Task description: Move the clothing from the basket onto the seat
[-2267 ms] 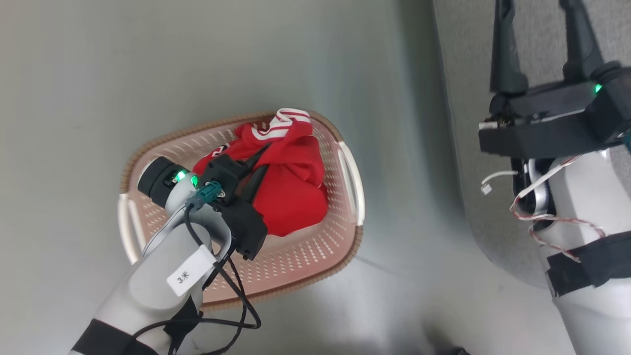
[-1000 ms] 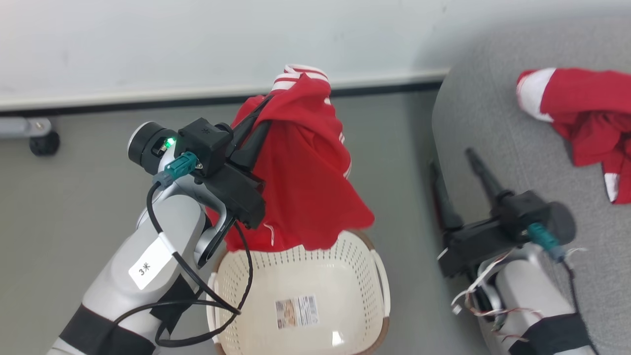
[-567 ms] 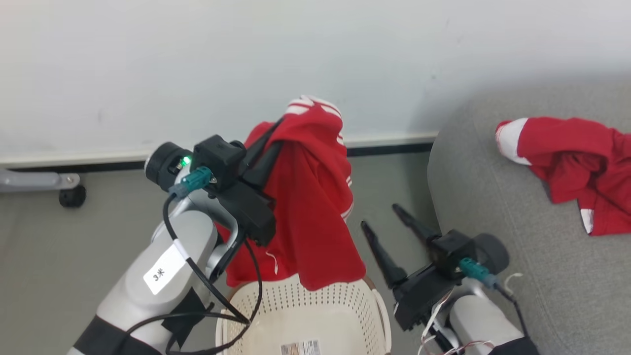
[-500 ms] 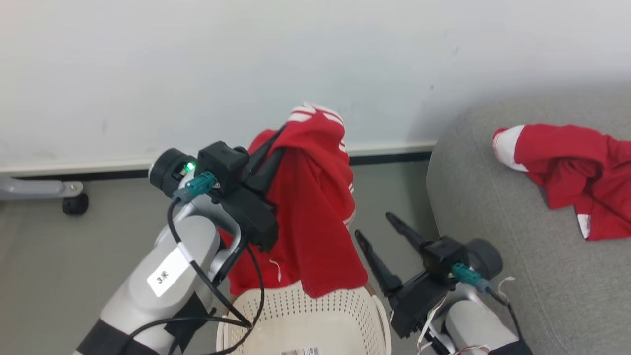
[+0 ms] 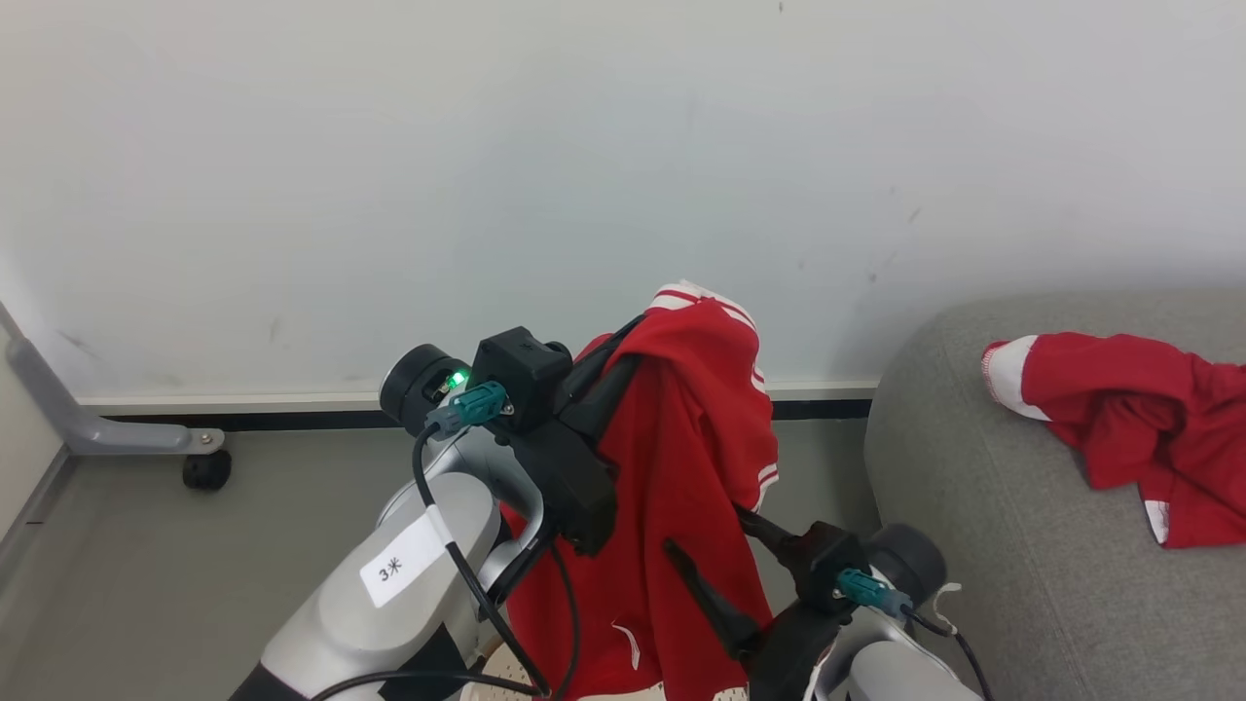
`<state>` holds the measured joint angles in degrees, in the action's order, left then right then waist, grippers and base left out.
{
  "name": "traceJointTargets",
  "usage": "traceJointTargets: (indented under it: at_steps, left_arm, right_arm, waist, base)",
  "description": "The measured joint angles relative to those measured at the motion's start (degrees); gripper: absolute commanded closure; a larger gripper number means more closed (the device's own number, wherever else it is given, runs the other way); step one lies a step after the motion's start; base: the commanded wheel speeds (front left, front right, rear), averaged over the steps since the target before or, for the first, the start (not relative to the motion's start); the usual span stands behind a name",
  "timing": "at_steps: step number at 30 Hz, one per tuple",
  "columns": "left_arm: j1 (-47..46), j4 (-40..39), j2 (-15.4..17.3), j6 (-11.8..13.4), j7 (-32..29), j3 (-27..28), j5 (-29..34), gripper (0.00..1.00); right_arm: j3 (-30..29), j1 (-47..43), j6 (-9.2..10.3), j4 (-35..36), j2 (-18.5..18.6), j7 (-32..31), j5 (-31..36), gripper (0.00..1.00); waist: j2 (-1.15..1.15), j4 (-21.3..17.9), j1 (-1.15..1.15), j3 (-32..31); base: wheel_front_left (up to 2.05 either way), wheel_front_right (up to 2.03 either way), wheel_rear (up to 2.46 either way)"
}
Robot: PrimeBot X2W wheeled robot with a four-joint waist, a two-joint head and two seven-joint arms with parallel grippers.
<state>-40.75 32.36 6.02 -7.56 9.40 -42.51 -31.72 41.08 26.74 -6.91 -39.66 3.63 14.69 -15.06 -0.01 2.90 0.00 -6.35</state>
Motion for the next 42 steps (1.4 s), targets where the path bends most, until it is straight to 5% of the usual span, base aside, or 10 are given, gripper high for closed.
traceJointTargets:
  at_steps: [10,11,12,13,18,28,30,32,34,42]
  left_arm:
    - [1.0,-3.0,-0.3,0.0,-2.1,-0.8,-0.7,1.0]
    - [1.2,-3.3,-0.3,0.0,-2.3,-0.9,-0.8,1.0]
    - [1.4,-3.6,-0.2,0.0,-2.6,-0.9,-0.9,1.0]
    - [1.4,-3.8,-0.2,0.0,-2.8,-0.9,-0.9,1.0]
    - [1.7,-5.3,0.1,0.1,-3.5,-0.6,-1.0,1.0]
    - [2.7,-7.5,1.8,1.2,-4.6,1.0,-2.9,1.0]
    - [3.6,-7.6,2.3,1.6,-4.6,1.7,-3.4,0.59]
    - [4.6,-7.6,2.9,2.0,-4.6,2.5,-4.1,0.54]
    - [5.9,-7.7,3.5,2.4,-4.6,3.3,-4.6,0.0]
    - [10.9,-7.8,6.1,4.1,-3.2,5.8,-6.8,0.0]
  right_arm:
    - [9.5,6.0,-0.16,1.3,-0.1,0.0,-7.0,0.0]
    - [9.9,6.6,-0.16,1.2,-0.1,0.0,-7.6,0.14]
    - [10.3,7.1,-0.15,1.1,-0.1,0.0,-8.0,0.54]
    - [10.6,7.6,-0.11,0.9,-0.1,0.0,-8.5,0.67]
    - [12.4,9.1,0.92,-0.1,-0.1,-0.1,-11.3,1.0]
    - [14.2,10.4,1.57,-1.9,-0.1,-0.1,-14.9,1.0]
    - [14.1,10.5,1.79,-2.2,-0.1,-0.1,-15.3,1.0]
    - [13.9,10.8,1.8,-3.0,-0.1,-0.1,-15.7,1.0]
    - [12.9,11.2,1.85,-3.9,-0.1,-0.1,-16.0,1.0]
    - [7.5,13.1,1.94,-5.7,0.4,-0.1,-17.0,1.0]
  waist:
    - [0.01,3.1,0.0,-1.3]
    - [0.01,3.2,0.0,-1.4]
    - [0.01,3.3,0.0,-1.4]
    - [0.01,3.4,0.01,-1.4]
    - [0.01,3.4,0.0,-1.4]
    - [0.01,1.7,0.0,-1.1]
    - [0.01,1.1,0.01,-1.1]
    - [0.0,0.5,0.0,-1.0]
    - [0.01,-0.1,0.01,-0.9]
    - [0.01,-3.4,0.0,-0.7]
  base:
    - [0.0,0.0,0.0]
    - [0.0,0.0,0.0]
    - [0.0,0.0,0.0]
    - [0.0,0.0,0.0]
    - [0.0,0.0,0.0]
    - [0.0,0.0,0.0]
    - [0.0,0.0,0.0]
    - [0.0,0.0,0.0]
    - [0.0,0.0,0.0]
    - [0.0,0.0,0.0]
